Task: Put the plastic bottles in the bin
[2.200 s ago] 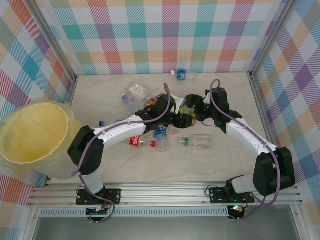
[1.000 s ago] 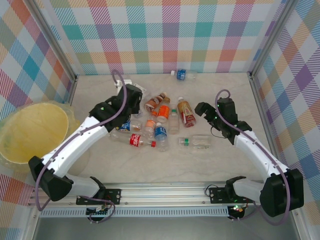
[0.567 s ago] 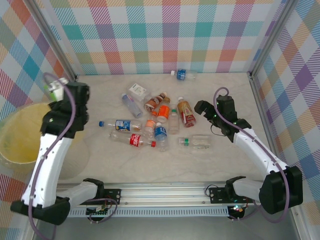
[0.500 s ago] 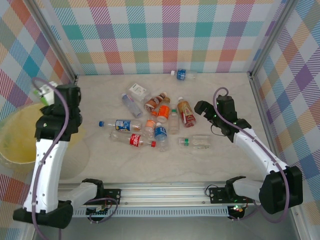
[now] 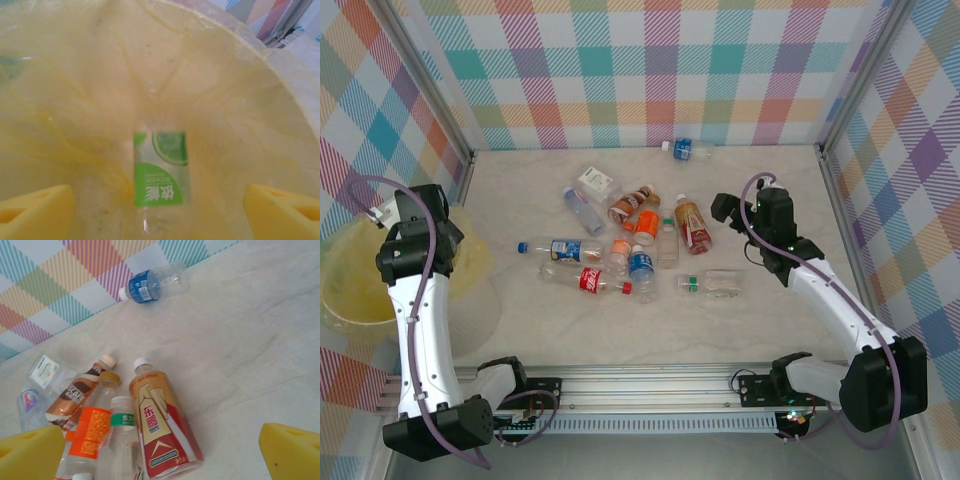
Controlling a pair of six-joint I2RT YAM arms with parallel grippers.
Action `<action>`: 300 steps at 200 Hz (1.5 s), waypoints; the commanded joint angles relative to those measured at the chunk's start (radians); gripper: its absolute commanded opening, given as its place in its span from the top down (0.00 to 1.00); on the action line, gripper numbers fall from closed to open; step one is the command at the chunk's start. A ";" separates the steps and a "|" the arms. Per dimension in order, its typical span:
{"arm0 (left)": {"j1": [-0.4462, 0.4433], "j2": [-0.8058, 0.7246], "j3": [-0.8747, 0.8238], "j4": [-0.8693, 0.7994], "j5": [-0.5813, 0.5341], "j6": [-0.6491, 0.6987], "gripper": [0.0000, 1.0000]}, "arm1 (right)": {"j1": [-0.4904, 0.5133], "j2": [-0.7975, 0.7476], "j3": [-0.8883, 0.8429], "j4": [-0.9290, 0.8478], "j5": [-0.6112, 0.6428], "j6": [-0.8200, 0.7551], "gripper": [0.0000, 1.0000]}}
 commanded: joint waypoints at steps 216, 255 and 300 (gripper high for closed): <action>-0.433 0.010 0.295 0.002 0.343 -0.193 0.00 | -0.050 0.031 0.124 -0.175 -0.271 -0.326 0.00; -0.750 0.171 0.305 0.054 0.163 -0.273 0.00 | -0.054 0.051 0.184 -0.253 -0.212 -0.302 0.00; -0.883 0.315 0.233 0.163 0.121 -0.391 0.00 | -0.066 0.041 0.151 -0.208 -0.222 -0.260 0.00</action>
